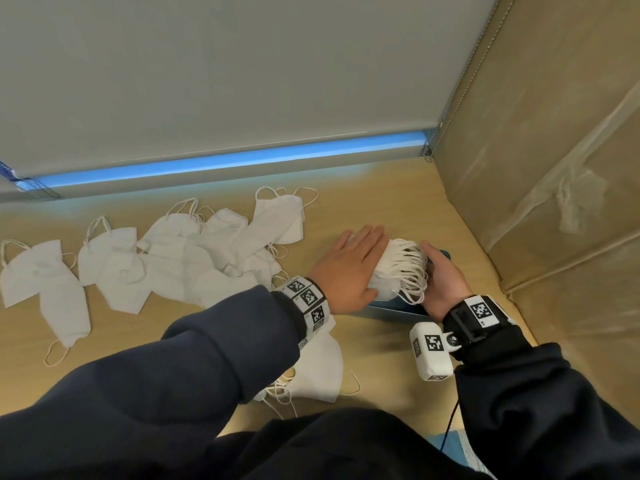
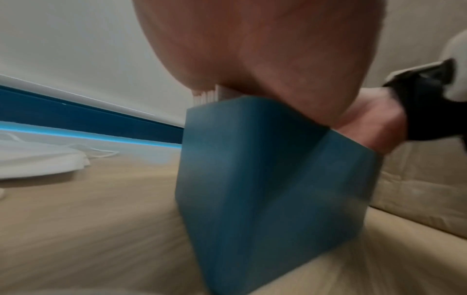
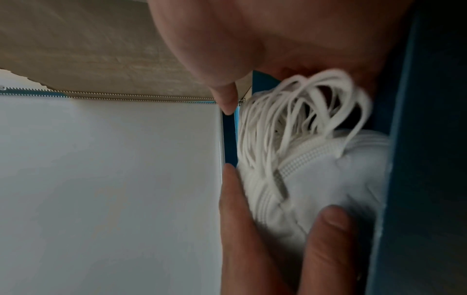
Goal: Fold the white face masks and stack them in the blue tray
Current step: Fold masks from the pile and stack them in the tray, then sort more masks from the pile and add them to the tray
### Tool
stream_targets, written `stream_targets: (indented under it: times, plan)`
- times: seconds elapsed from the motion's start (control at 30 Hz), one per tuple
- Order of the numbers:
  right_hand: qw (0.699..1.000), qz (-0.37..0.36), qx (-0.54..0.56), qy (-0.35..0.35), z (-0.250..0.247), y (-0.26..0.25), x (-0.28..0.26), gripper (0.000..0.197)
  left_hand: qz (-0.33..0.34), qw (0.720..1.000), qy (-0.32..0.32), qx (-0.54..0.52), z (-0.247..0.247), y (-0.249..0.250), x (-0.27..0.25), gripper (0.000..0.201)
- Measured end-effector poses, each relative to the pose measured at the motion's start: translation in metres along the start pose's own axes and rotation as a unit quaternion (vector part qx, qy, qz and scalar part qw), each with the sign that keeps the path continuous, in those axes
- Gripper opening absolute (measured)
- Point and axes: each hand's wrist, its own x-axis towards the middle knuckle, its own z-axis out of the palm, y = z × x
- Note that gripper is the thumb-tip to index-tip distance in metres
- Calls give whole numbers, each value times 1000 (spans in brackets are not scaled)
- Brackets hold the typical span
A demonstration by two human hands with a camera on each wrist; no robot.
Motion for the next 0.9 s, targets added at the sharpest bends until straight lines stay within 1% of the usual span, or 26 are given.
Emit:
stream_targets:
  times: [0.03, 0.1, 0.2, 0.3, 0.37, 0.43, 0.53, 0.63, 0.7, 0.73, 0.8, 0.87, 0.9]
  plan:
    - [1000, -4, 7, -5, 3, 0, -3, 62, -11, 1000, -4, -5, 0, -4, 2, 104]
    - [1000, -7, 19, -6, 3, 1, -2, 52, -26, 1000, -8, -3, -2, -13, 6, 106]
    - [1000, -12, 19, -6, 1, 2, -1, 51, -24, 999, -17, -11, -3, -23, 13, 100]
    - [1000, -21, 6, 0, 3, 2, -2, 51, -19, 999, -3, -35, -6, -36, 18, 89]
    - [1000, -18, 4, 12, 3, 1, -3, 53, -21, 999, 0, -37, -6, -43, 19, 88]
    - [1000, -6, 14, 16, 5, 0, -6, 54, -21, 999, -6, -32, -3, -45, 19, 90]
    - [1000, -5, 24, 13, 13, -4, -14, 46, -32, 999, -13, -41, -6, -46, 16, 101]
    - [999, -6, 40, 10, 19, -8, -19, 40, -105, 987, -12, -118, -12, -53, -1, 110]
    - [998, -23, 47, 40, 19, -10, -22, 38, -170, 963, 8, -207, -10, -59, -27, 106]
    - [997, -34, 47, 56, 18, -9, -22, 40, -198, 943, 29, -267, -8, -63, -43, 101]
    - [994, -56, 32, 83, 14, -7, -27, 44, -257, 880, 83, -390, -3, -72, -80, 83]
    - [991, -82, -8, 106, 16, -8, -40, 33, -319, 810, 133, -473, 1, -85, -120, 55]
    - [987, -105, -39, 118, 19, -9, -48, 30, -348, 781, 154, -495, 1, -91, -139, 42]
